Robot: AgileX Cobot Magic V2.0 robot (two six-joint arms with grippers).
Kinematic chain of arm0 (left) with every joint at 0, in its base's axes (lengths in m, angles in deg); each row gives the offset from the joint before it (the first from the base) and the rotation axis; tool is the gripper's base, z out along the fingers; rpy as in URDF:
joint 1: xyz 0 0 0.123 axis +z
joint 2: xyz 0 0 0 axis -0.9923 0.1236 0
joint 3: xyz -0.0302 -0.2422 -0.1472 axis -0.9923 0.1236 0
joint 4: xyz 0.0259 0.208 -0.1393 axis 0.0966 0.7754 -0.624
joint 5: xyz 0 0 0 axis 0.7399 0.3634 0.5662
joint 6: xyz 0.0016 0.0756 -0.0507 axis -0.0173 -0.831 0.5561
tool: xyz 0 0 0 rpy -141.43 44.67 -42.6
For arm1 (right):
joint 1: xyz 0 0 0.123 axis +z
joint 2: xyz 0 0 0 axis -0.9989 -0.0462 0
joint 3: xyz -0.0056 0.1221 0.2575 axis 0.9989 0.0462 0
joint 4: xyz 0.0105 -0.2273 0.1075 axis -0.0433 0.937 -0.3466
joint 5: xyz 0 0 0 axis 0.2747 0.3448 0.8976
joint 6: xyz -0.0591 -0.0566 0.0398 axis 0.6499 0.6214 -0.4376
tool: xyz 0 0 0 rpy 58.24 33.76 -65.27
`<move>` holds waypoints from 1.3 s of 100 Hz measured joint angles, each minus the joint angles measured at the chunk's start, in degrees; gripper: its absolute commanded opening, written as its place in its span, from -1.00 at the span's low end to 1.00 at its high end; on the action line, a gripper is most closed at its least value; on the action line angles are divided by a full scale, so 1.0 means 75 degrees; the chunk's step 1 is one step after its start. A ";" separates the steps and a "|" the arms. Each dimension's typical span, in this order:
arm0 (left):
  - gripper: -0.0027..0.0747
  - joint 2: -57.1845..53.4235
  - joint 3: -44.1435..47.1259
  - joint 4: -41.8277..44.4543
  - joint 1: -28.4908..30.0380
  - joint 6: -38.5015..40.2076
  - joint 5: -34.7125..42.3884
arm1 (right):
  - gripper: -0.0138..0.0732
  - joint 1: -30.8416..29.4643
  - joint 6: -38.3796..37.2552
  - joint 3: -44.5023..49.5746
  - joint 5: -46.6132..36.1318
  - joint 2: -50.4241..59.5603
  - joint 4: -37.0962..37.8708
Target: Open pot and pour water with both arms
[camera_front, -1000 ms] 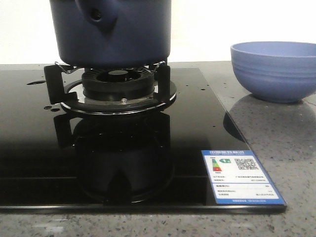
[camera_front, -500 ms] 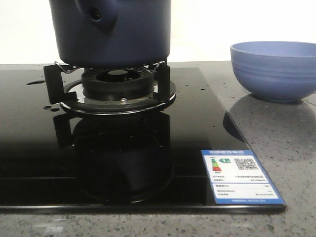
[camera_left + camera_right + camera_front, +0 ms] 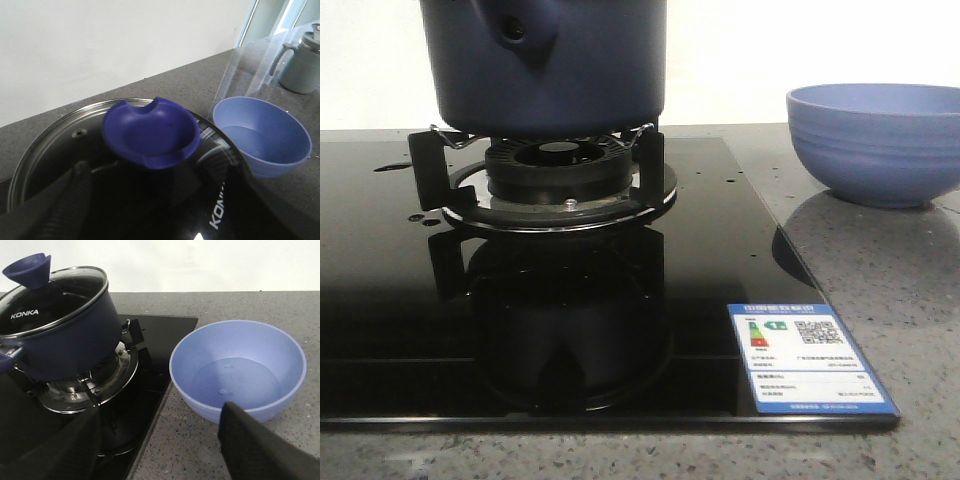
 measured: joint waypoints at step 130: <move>0.00 0.1383 -0.0996 -0.0278 -0.0197 -0.0522 0.0001 | 0.35 0.0000 0.0016 0.0000 0.0000 -0.0011 0.0000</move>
